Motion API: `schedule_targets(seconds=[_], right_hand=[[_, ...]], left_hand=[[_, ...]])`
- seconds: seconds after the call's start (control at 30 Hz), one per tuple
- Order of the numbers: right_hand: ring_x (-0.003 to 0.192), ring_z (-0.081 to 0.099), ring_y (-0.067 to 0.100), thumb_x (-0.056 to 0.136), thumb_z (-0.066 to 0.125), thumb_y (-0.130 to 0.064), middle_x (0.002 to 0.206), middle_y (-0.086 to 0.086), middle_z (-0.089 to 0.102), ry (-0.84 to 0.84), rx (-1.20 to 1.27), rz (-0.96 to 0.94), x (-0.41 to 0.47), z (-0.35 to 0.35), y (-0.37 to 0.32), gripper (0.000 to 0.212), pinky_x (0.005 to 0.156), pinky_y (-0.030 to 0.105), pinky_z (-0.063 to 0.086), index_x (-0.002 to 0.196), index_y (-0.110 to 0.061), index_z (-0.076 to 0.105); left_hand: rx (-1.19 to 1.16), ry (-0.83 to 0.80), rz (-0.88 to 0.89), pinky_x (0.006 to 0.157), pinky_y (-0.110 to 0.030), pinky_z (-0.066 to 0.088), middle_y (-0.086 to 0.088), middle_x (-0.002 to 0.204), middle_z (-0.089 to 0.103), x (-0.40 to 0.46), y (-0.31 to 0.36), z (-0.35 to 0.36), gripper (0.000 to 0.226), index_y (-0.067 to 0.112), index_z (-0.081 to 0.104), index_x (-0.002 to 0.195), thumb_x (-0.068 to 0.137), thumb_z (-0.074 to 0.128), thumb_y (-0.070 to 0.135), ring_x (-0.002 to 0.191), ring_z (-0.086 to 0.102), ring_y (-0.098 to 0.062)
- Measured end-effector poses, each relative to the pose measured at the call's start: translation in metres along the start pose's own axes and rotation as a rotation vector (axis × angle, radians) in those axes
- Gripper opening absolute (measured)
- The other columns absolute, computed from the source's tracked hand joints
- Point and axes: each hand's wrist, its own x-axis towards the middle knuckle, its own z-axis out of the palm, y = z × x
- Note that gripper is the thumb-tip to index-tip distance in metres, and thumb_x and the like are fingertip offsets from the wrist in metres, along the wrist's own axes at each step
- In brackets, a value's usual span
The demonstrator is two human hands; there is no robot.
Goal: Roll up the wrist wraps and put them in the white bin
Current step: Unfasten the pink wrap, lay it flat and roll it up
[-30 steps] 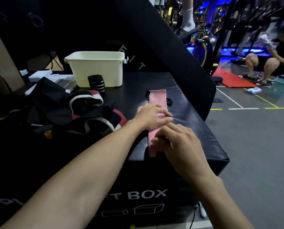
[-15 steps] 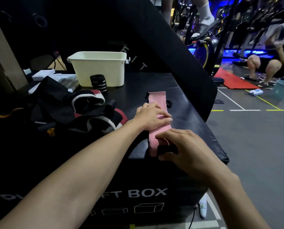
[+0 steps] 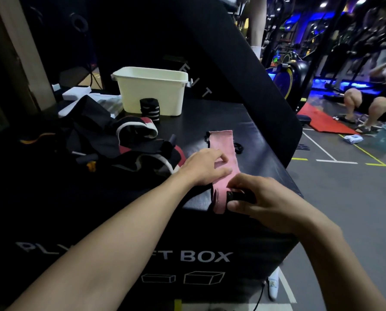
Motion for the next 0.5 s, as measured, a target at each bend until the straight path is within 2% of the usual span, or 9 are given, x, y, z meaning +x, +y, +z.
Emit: schedule_targets(seconds=[0.17, 0.27, 0.37, 0.43, 0.5], right_hand=[[0.097, 0.063, 0.011, 0.093, 0.067, -0.047, 0.107, -0.01, 0.069, -0.051, -0.017, 0.013, 0.012, -0.003, 0.001, 0.032, 0.088, 0.04, 0.051, 0.12, -0.03, 0.062], [0.094, 0.063, 0.009, 0.095, 0.064, -0.046, 0.105, -0.01, 0.068, -0.043, -0.003, 0.029, 0.014, -0.001, 0.0, 0.028, 0.086, 0.037, 0.052, 0.118, -0.03, 0.064], [0.087, 0.061, 0.004, 0.095, 0.062, -0.047, 0.098, -0.013, 0.067, -0.024, 0.011, 0.058, 0.012, 0.0, 0.0, 0.024, 0.081, 0.031, 0.051, 0.113, -0.03, 0.064], [0.087, 0.061, 0.004, 0.095, 0.061, -0.048, 0.099, -0.012, 0.067, -0.01, 0.019, 0.065, 0.01, 0.001, 0.001, 0.024, 0.081, 0.031, 0.051, 0.112, -0.03, 0.063], [0.088, 0.062, 0.005, 0.096, 0.061, -0.048, 0.099, -0.012, 0.068, -0.006, 0.023, 0.068, 0.008, 0.002, 0.001, 0.023, 0.082, 0.034, 0.052, 0.111, -0.03, 0.063]], left_hand=[[-0.029, 0.055, 0.045, 0.103, -0.043, 0.047, 0.008, 0.119, 0.067, 0.001, -0.004, 0.003, 0.032, 0.037, 0.068, 0.11, 0.084, 0.067, 0.056, 0.122, 0.052, -0.018], [-0.048, 0.062, 0.031, 0.102, -0.041, 0.047, 0.01, 0.118, 0.067, 0.002, -0.006, 0.005, 0.032, 0.036, 0.07, 0.109, 0.084, 0.067, 0.056, 0.12, 0.054, -0.017], [-0.079, 0.149, 0.011, 0.104, -0.037, 0.045, 0.001, 0.125, 0.064, 0.004, -0.005, 0.004, 0.024, 0.023, 0.072, 0.115, 0.095, 0.063, 0.034, 0.12, 0.055, -0.023], [-0.098, 0.238, -0.08, 0.107, -0.037, 0.042, -0.005, 0.133, 0.059, 0.005, -0.005, 0.001, 0.027, 0.012, 0.07, 0.119, 0.1, 0.052, 0.019, 0.122, 0.053, -0.027], [-0.06, 0.231, -0.181, 0.109, -0.04, 0.041, -0.008, 0.138, 0.054, 0.007, -0.005, 0.003, 0.033, 0.006, 0.068, 0.122, 0.101, 0.045, 0.016, 0.125, 0.049, -0.031]])
